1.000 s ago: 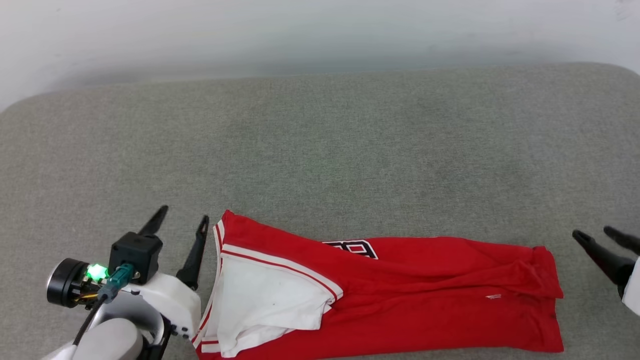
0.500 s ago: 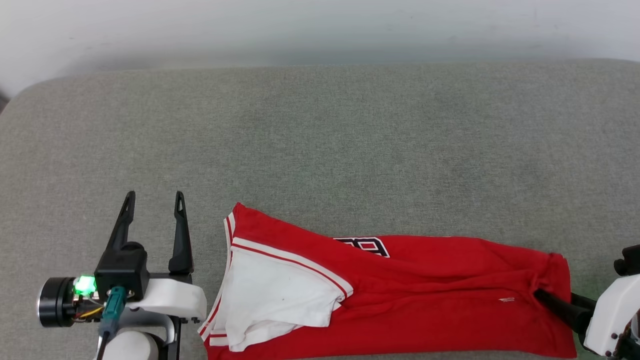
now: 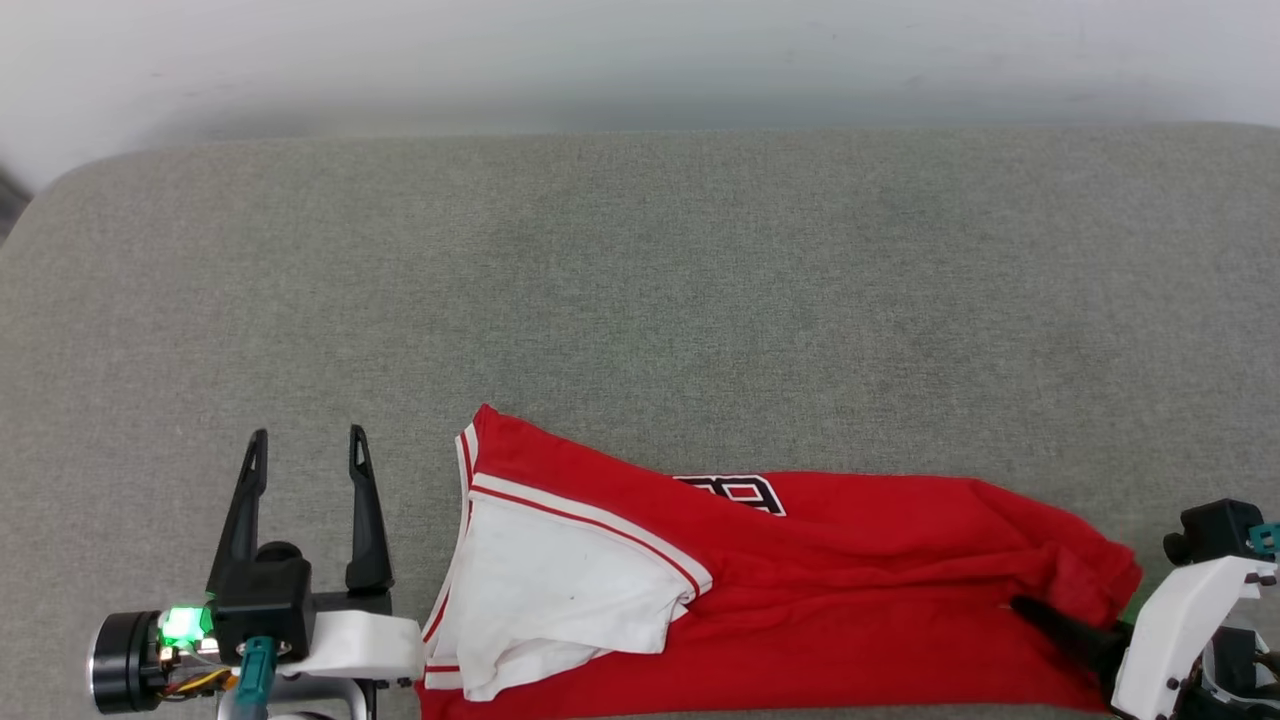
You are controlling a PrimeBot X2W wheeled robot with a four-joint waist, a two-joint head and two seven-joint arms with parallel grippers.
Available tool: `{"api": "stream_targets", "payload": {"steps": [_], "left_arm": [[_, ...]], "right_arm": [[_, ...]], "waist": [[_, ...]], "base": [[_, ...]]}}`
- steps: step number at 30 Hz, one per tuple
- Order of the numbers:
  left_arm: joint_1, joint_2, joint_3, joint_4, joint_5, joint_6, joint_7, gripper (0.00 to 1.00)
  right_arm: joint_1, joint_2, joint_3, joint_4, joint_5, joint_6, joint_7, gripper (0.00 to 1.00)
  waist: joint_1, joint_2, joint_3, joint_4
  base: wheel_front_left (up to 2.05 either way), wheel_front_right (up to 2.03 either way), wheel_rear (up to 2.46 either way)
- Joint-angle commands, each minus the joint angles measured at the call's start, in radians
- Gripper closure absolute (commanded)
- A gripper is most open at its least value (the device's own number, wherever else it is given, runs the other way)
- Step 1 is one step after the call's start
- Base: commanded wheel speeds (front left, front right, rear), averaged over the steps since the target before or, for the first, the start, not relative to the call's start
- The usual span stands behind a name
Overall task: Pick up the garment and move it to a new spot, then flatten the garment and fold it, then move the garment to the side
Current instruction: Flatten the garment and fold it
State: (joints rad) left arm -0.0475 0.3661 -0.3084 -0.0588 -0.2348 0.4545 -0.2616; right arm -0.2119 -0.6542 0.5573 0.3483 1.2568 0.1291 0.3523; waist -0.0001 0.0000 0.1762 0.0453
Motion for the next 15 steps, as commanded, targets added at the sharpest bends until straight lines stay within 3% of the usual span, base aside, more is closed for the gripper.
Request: {"api": "stream_targets", "payload": {"steps": [1,15], "left_arm": [[0.016,-0.013,0.013,0.002,0.017,-0.01,-0.005,0.0],[0.108,-0.142,0.133,-0.01,0.136,-0.101,-0.005,0.0]], "right_arm": [[0.025,0.039,0.035,0.006,-0.009,0.003,0.005,1.0],[-0.019,-0.121,-0.049,0.033,-0.019,0.001,-0.042,1.0]], "waist": [[0.0001,0.0,-0.001,0.0],[0.0001,0.0,-0.049,-0.007]], "base": [[0.0,0.0,0.0],[0.0,0.0,0.0]]}}
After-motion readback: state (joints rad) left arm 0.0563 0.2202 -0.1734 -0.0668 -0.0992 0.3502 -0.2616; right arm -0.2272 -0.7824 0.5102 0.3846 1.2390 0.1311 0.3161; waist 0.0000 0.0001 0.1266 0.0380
